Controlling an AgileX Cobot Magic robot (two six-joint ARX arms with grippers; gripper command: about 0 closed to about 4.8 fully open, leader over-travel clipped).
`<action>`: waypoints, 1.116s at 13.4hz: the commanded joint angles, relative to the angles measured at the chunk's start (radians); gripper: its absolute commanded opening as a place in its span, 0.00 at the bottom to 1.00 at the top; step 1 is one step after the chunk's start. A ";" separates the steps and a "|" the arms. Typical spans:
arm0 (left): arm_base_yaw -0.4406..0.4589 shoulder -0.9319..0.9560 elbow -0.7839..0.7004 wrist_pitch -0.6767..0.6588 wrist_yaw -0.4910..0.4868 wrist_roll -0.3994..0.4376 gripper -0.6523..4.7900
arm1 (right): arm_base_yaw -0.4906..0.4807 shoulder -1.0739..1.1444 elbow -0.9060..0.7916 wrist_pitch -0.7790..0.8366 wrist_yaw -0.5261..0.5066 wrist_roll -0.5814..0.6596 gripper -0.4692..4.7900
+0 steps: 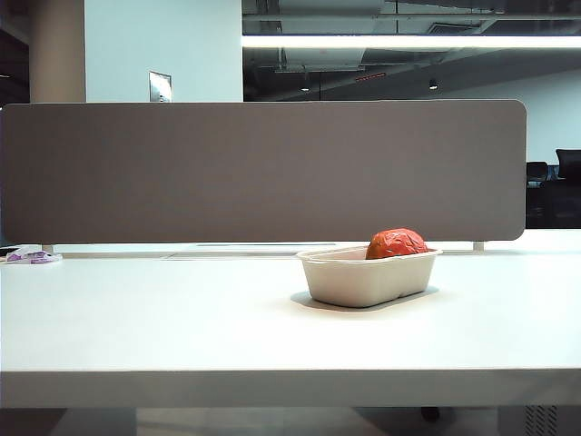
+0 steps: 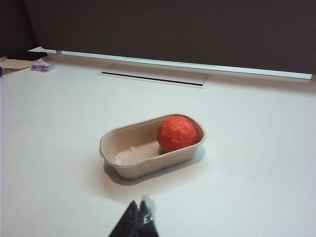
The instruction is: Pick up the orange and place it into the paper lunchbox.
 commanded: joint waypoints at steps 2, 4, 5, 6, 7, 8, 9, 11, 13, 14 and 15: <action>0.000 -0.003 -0.002 -0.008 -0.012 0.000 0.11 | 0.000 -0.002 0.005 0.010 0.001 0.003 0.09; 0.000 -0.003 -0.002 -0.008 -0.012 0.000 0.11 | -0.569 -0.024 -0.237 0.254 -0.324 -0.001 0.09; 0.000 -0.003 -0.002 -0.008 -0.012 0.000 0.11 | -0.581 -0.048 -0.249 0.256 -0.321 -0.002 0.09; 0.000 -0.003 -0.002 -0.008 -0.011 0.001 0.11 | -0.588 -0.062 -0.266 0.270 -0.298 -0.007 0.09; 0.000 -0.003 -0.002 -0.009 -0.011 0.000 0.11 | -0.590 -0.063 -0.288 0.286 -0.278 -0.027 0.09; 0.000 -0.003 -0.002 -0.008 -0.012 0.000 0.11 | -0.590 -0.063 -0.298 0.296 -0.279 -0.027 0.09; 0.000 -0.003 -0.002 -0.008 -0.011 0.001 0.11 | -0.590 -0.063 -0.327 0.334 -0.279 -0.027 0.09; 0.000 -0.003 -0.002 -0.008 -0.011 0.000 0.11 | -0.590 -0.063 -0.332 0.330 -0.279 -0.027 0.09; 0.000 -0.003 -0.002 -0.008 -0.011 0.000 0.11 | -0.591 -0.063 -0.332 0.333 -0.278 -0.027 0.09; 0.000 -0.003 -0.002 -0.008 -0.011 0.000 0.11 | -0.591 -0.063 -0.332 0.333 -0.288 -0.027 0.09; 0.000 -0.003 -0.002 -0.009 -0.011 0.000 0.11 | -0.591 -0.063 -0.332 0.333 -0.288 -0.027 0.09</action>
